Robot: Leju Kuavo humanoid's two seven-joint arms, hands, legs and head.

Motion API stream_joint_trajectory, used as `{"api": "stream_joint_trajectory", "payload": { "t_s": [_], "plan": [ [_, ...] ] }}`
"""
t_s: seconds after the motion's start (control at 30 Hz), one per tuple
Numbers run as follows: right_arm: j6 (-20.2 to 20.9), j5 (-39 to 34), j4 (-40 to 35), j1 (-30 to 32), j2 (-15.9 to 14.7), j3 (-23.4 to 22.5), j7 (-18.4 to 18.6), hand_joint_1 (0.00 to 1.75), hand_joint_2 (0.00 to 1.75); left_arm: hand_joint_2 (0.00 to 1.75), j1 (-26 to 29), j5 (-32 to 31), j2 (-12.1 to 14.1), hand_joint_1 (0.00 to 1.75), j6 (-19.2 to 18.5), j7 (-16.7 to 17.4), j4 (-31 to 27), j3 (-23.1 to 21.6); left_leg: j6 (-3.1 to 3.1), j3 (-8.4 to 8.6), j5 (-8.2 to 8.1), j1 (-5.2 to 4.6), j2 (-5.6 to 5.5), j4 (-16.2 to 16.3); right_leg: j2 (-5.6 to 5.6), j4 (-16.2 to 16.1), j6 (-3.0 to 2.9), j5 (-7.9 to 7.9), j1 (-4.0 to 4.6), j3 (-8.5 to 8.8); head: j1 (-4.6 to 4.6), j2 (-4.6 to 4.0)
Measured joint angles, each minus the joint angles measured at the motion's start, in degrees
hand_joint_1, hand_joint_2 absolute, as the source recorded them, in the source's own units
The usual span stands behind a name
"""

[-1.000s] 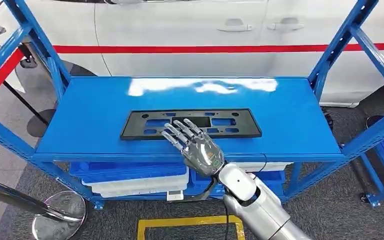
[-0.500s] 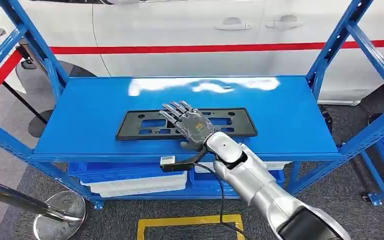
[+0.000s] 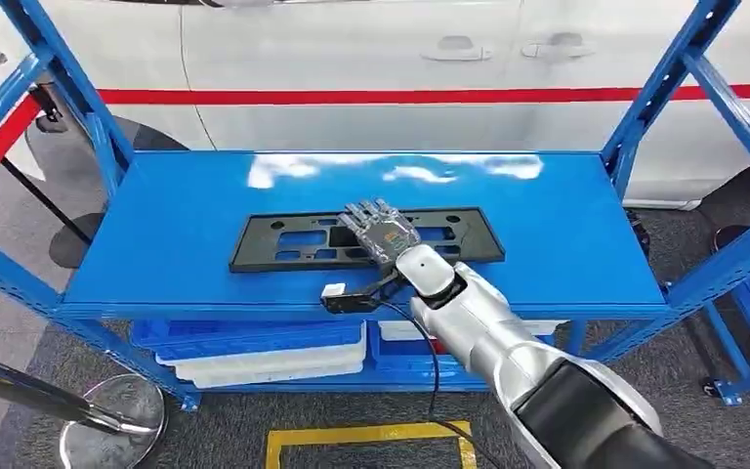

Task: Take the parts from the cabinet and place them on the table.

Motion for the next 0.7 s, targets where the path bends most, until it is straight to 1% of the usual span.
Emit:
{"api": "stream_joint_trajectory", "payload": {
  "t_s": [0.03,0.07,0.1,0.13,0.17,0.2,0.23,0.27,0.3,0.33,0.37,0.4,0.47,0.5,0.53,0.57,0.63,0.67,0.7],
  "plan": [
    [0.8,0.6,0.5,-0.5,0.0,0.5,-0.1,0.0,1.75,0.0,0.0,-0.1,0.0,0.0,0.0,0.0,0.0,0.0,0.22,0.12,0.04,0.01,0.04,-0.1,-0.12,1.5,0.47,-0.95,-0.19,-0.48,0.0,0.0],
    [1.9,1.2,1.3,-0.9,0.0,0.9,-0.6,0.0,1.75,0.0,0.0,-0.1,0.0,0.0,0.0,0.0,0.0,0.0,0.58,0.13,0.0,0.01,0.08,-0.1,-0.25,4.5,0.74,-2.64,-0.25,-1.93,0.0,0.0],
    [3.0,1.6,2.0,-1.1,0.0,1.4,-1.2,1.33,1.75,0.0,0.0,-0.1,0.0,0.0,0.0,0.0,0.0,0.0,0.67,0.11,0.01,0.0,0.08,0.0,-0.32,9.4,0.96,-4.99,-0.4,-4.37,0.0,0.0],
    [3.9,1.8,2.6,-1.3,0.0,1.8,-1.6,1.75,1.75,0.0,0.0,-0.1,0.0,0.0,-0.1,0.0,0.0,0.0,0.76,0.13,-0.04,0.0,0.07,0.0,-0.34,14.3,1.07,-6.79,-0.44,-6.88,0.0,0.0],
    [4.4,1.8,3.1,-1.5,0.0,2.1,-1.9,1.75,1.75,0.0,0.0,-0.1,0.0,0.0,-0.2,0.1,0.0,0.0,0.81,0.16,-0.07,0.0,0.05,0.0,-0.35,17.2,1.07,-7.32,-0.45,-8.53,0.0,0.0],
    [4.8,1.8,3.5,-1.6,0.0,2.3,-2.2,1.75,1.75,0.0,0.0,-0.1,0.0,0.0,-0.2,0.2,0.0,0.0,0.81,0.26,-0.08,0.0,0.0,0.0,-0.35,17.5,0.98,-6.6,-0.45,-8.93,0.0,0.0],
    [5.0,1.8,3.7,-1.8,0.0,2.5,-2.4,1.75,1.75,0.0,0.0,-0.1,0.0,0.0,-0.3,0.2,0.0,0.0,0.8,0.39,-0.11,-0.03,-0.07,0.0,-0.35,15.3,0.78,-4.75,-0.43,-8.1,0.0,0.0],
    [5.1,1.8,3.8,-2.0,0.2,2.6,-2.6,1.75,1.75,0.0,0.0,-0.1,0.0,0.0,-0.3,0.2,0.0,0.0,0.78,0.55,-0.14,-0.1,-0.11,0.0,-0.34,10.8,0.44,-2.11,-0.36,-5.99,0.0,0.0],
    [5.2,1.8,4.0,-2.3,0.2,2.6,-2.8,1.75,1.75,0.0,0.0,-0.1,0.0,0.0,-0.4,0.2,0.0,0.0,0.73,0.71,-0.17,-0.23,-0.14,0.0,-0.32,5.1,-0.11,0.51,-0.11,-3.19,0.0,0.0],
    [5.1,1.7,4.1,-2.6,0.2,2.6,-2.9,1.75,1.75,0.0,0.0,-0.2,-0.1,0.0,-0.4,0.2,0.0,0.0,0.67,0.75,-0.21,-0.23,-0.14,-0.1,-0.32,0.4,-0.95,1.77,0.18,-0.85,0.0,0.0],
    [4.9,1.6,4.2,-2.8,0.3,2.6,-2.9,1.75,1.75,0.0,-0.1,-0.2,-0.2,0.0,-0.4,0.2,0.0,0.0,0.33,0.57,-0.37,-0.64,-0.18,0.1,-0.43,-0.5,-1.0,1.47,0.3,-0.68,0.0,0.0],
    [4.9,1.6,4.3,-2.9,0.5,2.7,-2.9,1.75,1.75,0.0,-0.1,-0.3,-0.2,0.0,-0.4,0.2,0.0,0.0,0.04,0.5,-0.35,-0.51,-0.16,0.0,-0.4,-0.6,-0.9,1.67,0.33,-0.83,0.0,0.0],
    [4.7,1.5,4.5,-2.8,0.5,2.9,-2.9,1.75,1.75,0.0,-0.1,-0.3,-0.1,0.0,-0.4,0.2,0.0,0.0,-0.42,0.63,-0.2,-0.46,-0.11,-0.4,-0.3,-0.7,-1.08,1.73,0.36,-0.92,0.0,0.0],
    [4.6,1.3,4.6,-2.8,0.5,2.9,-2.9,1.75,1.75,0.0,-0.1,-0.4,0.0,0.0,-0.4,0.2,0.0,0.0,-0.73,0.7,-0.31,-0.94,-0.07,-0.3,-0.32,-1.5,-1.37,2.21,-0.51,-0.6,0.0,0.0],
    [4.3,1.1,4.6,-2.9,0.7,2.9,-2.9,1.75,1.75,0.0,-0.1,-0.5,0.0,0.0,-0.4,0.2,0.0,0.0,-1.09,0.22,-1.1,-0.74,0.14,0.7,-0.41,-1.9,-1.34,2.42,-0.56,-0.33,0.0,0.0],
    [4.0,0.8,4.6,-2.9,0.7,2.9,-2.9,1.75,1.75,0.0,-0.1,-0.5,0.0,0.0,-0.4,0.0,0.0,0.0,-1.53,-0.99,-2.94,-0.7,0.13,3.4,-0.54,-1.9,-1.72,2.44,-0.64,-0.31,0.0,0.0],
    [3.6,0.6,4.6,-2.8,0.8,2.9,-2.9,1.75,1.75,0.0,-0.4,-0.4,0.1,0.0,-0.4,-0.7,0.0,0.1,-2.1,-4.61,-7.24,-0.83,0.01,12.2,-0.62,-1.9,-1.82,2.36,-0.61,-0.2,0.0,0.0],
    [3.0,0.4,4.7,-2.7,0.8,2.9,-3.0,1.75,1.75,0.0,-0.5,-0.3,0.1,0.0,-0.3,-0.4,0.0,0.2,-2.33,-6.35,-8.65,-0.86,-0.12,16.5,-0.62,-1.8,-1.87,2.3,-0.55,-0.19,0.0,0.0],
    [2.3,0.2,4.7,-2.6,0.8,2.9,-3.0,1.75,1.75,0.0,-0.6,-0.1,0.1,0.0,0.0,-0.3,0.0,0.3,-2.45,-7.13,-8.5,-0.82,-0.11,18.2,-0.61,-1.8,-1.86,2.24,-0.55,-0.16,0.0,0.0]
  ]
}}
